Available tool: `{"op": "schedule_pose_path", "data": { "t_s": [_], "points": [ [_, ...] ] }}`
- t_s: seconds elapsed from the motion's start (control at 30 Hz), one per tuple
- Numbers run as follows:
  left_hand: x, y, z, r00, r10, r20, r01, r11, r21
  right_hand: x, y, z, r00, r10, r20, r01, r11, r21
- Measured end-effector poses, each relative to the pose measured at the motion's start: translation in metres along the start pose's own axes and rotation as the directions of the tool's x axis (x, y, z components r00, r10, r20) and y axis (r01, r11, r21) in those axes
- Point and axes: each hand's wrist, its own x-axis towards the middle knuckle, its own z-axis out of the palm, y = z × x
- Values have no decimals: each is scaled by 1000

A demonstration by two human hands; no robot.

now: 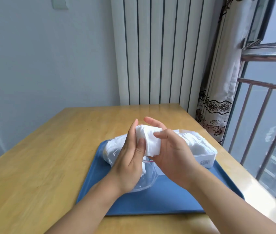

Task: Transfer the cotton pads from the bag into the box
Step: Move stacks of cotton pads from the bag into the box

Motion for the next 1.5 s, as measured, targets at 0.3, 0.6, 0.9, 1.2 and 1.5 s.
{"op": "schedule_pose_path", "data": {
  "t_s": [0.3, 0.6, 0.9, 1.2, 1.5],
  "points": [
    [0, 9, 0, 988, 72, -140, -82, 994, -74, -5, 2, 3, 985, -115, -125, 68, 940, -333],
    [2, 9, -4, 994, -101, -37, 89, 966, -244, -3, 8, 5, 992, -112, -62, 80, 922, -378],
    [12, 7, -10, 957, -151, -248, -11, 835, -550, -6, 2, 0, 745, -665, -48, 330, 431, -840],
    [8, 12, -10, 988, -139, -74, 62, 777, -627, -5, -3, 3, 874, -425, -236, 133, 676, -725],
    [8, 12, -8, 997, -71, -32, 39, 813, -582, -9, -6, 6, 868, -333, -368, 79, 824, -561]
  ]
}}
